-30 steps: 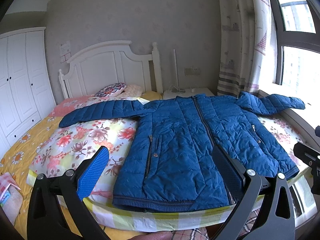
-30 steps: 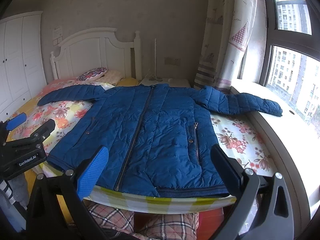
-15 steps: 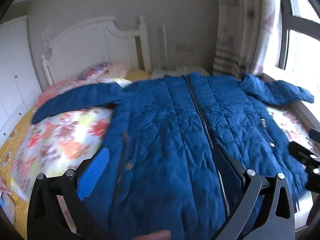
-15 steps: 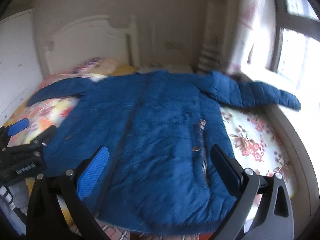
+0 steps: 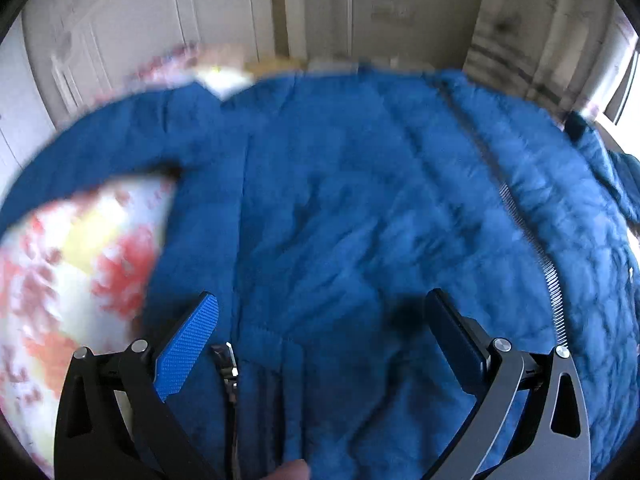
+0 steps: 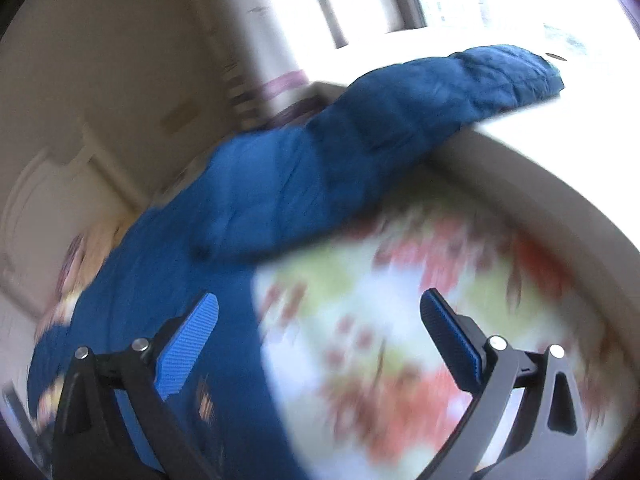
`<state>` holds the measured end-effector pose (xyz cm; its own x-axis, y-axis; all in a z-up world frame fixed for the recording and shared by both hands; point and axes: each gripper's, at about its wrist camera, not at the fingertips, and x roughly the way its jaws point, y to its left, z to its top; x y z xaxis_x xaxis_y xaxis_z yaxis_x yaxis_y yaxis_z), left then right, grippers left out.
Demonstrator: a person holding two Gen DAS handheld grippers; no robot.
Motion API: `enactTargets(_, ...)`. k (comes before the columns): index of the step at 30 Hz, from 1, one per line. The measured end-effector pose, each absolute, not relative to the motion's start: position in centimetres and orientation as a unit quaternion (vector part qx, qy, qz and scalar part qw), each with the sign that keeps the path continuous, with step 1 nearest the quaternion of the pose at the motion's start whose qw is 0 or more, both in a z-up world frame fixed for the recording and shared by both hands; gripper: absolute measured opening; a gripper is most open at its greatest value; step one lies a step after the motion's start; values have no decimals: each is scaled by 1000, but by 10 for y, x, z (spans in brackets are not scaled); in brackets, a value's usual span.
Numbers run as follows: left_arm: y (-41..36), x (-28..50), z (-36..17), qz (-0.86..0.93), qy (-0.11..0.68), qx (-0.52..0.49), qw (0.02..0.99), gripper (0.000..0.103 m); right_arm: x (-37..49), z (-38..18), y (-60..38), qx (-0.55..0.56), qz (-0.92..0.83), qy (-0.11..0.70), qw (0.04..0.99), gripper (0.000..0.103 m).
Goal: Fold large clothes
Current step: 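Lower both tools onto the jacket front near the zipper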
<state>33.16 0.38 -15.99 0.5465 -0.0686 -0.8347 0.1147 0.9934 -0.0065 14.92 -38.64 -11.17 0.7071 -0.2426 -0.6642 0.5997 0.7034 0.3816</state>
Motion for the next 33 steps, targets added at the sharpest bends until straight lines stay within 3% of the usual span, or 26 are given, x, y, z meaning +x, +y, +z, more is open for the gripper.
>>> enactTargets(8,4,334,-165,-37,469,18,882,99,210,-138,-468,343,-310,295,836,99)
enactTargets(9,2,337,-164,-36,471,17,881,99,216,-141,-474,346,-317,297,831,94)
enactTargets(11,4,338,-164,-35,472,17,881,99,223,-143,-476,351,-322,294,829,66)
enactTargets(12,4,338,-164,-36,472,18,881,99,226,-141,-474,351,-314,287,834,34)
enactTargets(13,4,338,-163,-37,471,17,881,99,229,-135,-468,341,-314,281,840,17)
enactTargets(16,4,339,-163,-38,469,16,882,99,242,-87,-409,224,-290,218,904,13)
enactTargets(20,4,338,-163,-38,467,13,884,99,282,-54,-280,49,-148,218,963,12)
enactTargets(24,8,337,-161,-43,465,5,884,99,314,-90,-157,-72,-3,312,947,16)
enactTargets(26,9,336,-161,-45,464,2,885,99,333,-127,-132,-74,35,394,915,42)
enactTargets(27,9,336,-161,-46,464,1,885,99,342,-148,-129,-66,42,435,897,68)
enactTargets(33,14,332,-156,-53,459,-14,887,99,312,-132,-168,7,44,424,904,76)
